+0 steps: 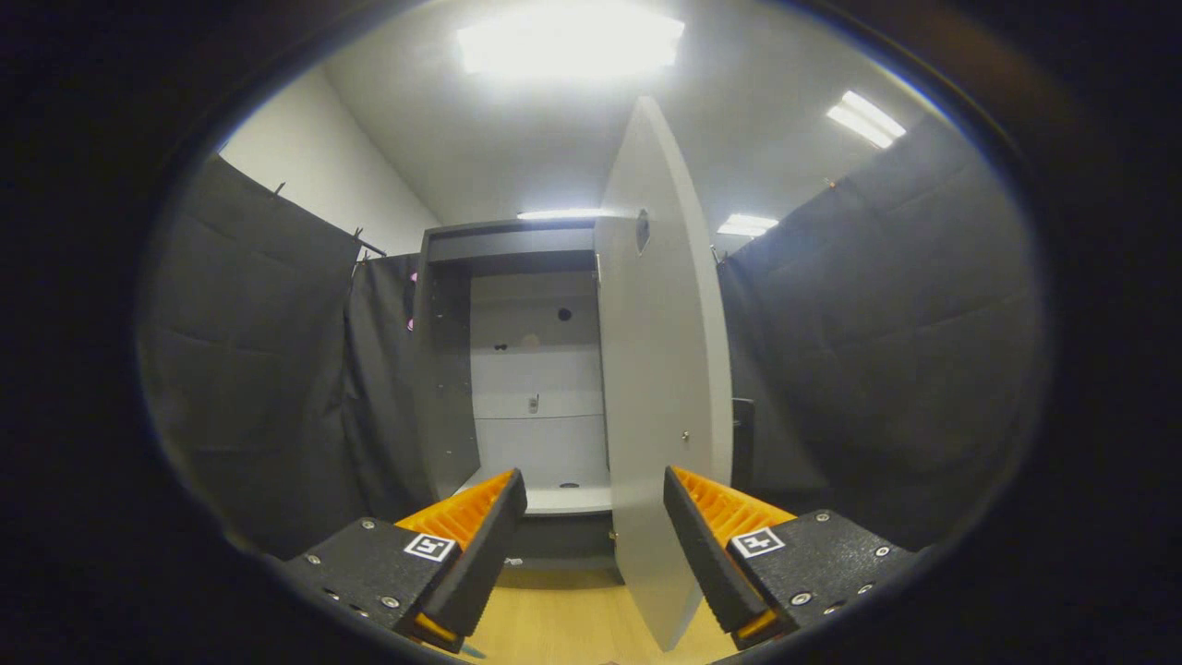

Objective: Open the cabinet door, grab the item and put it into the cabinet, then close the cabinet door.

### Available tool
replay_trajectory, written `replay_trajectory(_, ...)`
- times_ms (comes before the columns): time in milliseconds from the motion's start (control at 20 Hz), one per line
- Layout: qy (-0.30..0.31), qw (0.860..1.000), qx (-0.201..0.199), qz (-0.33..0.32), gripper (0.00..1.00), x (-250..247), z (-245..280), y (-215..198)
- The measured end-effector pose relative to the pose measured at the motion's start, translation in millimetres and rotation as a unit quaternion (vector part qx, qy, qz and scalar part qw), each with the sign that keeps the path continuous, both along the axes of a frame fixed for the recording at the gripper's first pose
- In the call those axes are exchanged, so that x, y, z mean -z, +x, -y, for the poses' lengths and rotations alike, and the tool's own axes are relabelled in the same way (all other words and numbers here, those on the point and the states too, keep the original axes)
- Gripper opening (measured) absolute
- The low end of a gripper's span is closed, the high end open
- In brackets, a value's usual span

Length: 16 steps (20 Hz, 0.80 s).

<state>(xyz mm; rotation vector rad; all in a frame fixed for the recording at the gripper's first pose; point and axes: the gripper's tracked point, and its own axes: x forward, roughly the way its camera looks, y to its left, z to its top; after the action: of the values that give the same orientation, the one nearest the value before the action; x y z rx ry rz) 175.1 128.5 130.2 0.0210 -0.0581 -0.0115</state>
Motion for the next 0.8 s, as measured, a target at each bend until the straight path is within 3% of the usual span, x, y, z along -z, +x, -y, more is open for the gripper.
replay_trajectory(400,-0.010,0.999,-0.040,0.007,0.94,50,-77,5)
replay_trajectory(800,0.025,0.998,-0.058,-0.009,0.93,124,-122,5)
